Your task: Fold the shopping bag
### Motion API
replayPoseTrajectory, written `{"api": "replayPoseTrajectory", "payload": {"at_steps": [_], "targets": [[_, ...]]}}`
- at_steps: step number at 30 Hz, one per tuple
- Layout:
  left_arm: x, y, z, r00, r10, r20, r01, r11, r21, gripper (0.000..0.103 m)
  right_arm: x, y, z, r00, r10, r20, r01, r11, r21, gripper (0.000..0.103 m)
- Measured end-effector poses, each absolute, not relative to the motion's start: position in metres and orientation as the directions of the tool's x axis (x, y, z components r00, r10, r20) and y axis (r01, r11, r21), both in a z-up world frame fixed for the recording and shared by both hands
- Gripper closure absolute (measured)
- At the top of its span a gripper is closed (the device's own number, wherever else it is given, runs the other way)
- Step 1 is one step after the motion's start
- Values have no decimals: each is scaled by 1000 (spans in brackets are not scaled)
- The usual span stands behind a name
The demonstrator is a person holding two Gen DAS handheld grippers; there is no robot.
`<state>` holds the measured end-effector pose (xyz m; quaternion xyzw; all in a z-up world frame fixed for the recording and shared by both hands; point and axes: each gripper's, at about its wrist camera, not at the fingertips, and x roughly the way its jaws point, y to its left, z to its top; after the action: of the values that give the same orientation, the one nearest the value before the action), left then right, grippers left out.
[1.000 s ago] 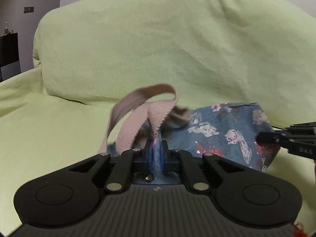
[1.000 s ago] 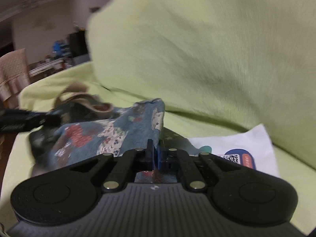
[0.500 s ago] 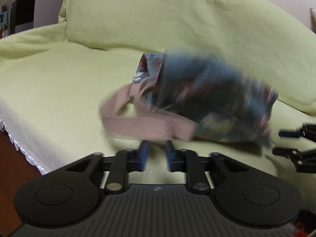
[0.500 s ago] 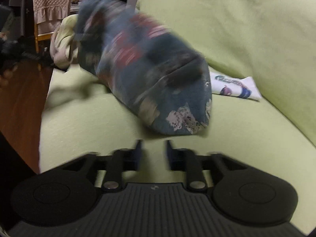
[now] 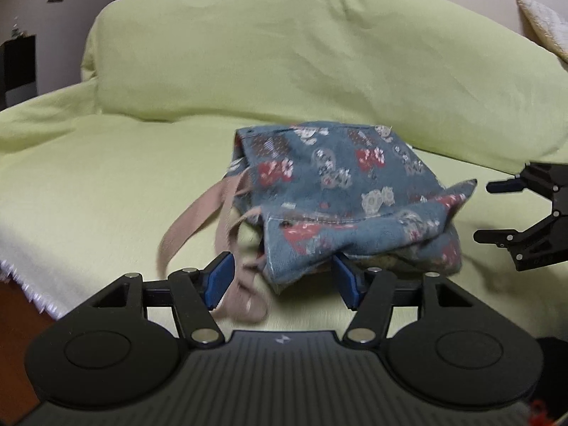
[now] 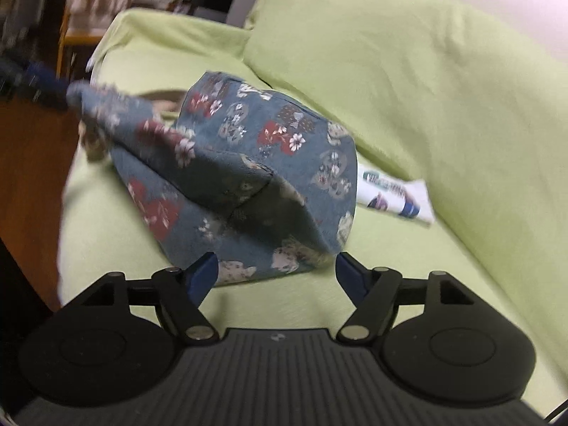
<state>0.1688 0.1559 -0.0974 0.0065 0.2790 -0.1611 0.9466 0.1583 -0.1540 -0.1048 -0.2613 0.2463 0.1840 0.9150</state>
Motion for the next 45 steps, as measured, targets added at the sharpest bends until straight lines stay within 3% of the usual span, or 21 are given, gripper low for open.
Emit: {"api": "replayPoseTrajectory", "payload": {"at_steps": [2,4,7,9,13,19,23,27,30,34,37,40,41,42,43,45], "targets": [[185,149,-106,771,-322,-549,339,938,-74,44,166,-151,-106,822,208,-530,-475,763,-438,31],[199,142,-115,751,-332,-571,368,928,-55,76,178,-148,-109,830,211,-516,-490,718,-494,31],[208,135,-123,742,-337,-580,369,927,-66,80,196,-142,-119,831,239,-503,-527,628,-572,41],[206,129,-123,752,-311,-582,349,936,-48,81,209,-139,-122,749,304,-589,-635,586,-504,103],[197,117,-114,770,-281,-573,321,947,-34,82,195,-138,-115,759,277,-590,-613,611,-501,102],[173,50,-89,739,-438,-512,493,869,-31,82,117,-168,-73,861,144,-488,-433,711,-554,102],[143,-18,-72,653,-613,-446,661,748,-61,82,36,-205,-57,886,-49,-460,-268,756,-597,102],[106,-96,-64,564,-712,-417,794,606,40,82,-54,-241,-52,849,-324,-417,-8,782,-624,102],[97,-108,-60,532,-720,-445,814,580,35,81,-111,-249,-61,779,-393,-488,64,825,-562,101],[95,-56,-63,529,-656,-539,741,667,-85,62,-152,-233,-85,748,-103,-656,-184,917,-354,97],[89,-2,-65,545,-601,-585,622,757,-199,62,-153,-228,-96,715,17,-699,-310,903,-296,87],[84,28,-63,525,-621,-582,549,770,-327,60,-151,-242,-88,711,118,-693,-373,899,-230,58],[82,35,-62,520,-632,-574,529,766,-364,57,-150,-249,-80,708,164,-687,-399,895,-198,42],[82,38,-61,508,-650,-565,510,756,-411,46,-147,-255,-72,712,203,-672,-417,892,-173,28],[82,38,-62,489,-674,-554,489,737,-466,33,-146,-263,-65,723,229,-652,-423,893,-155,25],[85,34,-66,435,-741,-512,455,671,-585,30,-137,-281,-51,741,242,-627,-402,907,-125,21]]}}
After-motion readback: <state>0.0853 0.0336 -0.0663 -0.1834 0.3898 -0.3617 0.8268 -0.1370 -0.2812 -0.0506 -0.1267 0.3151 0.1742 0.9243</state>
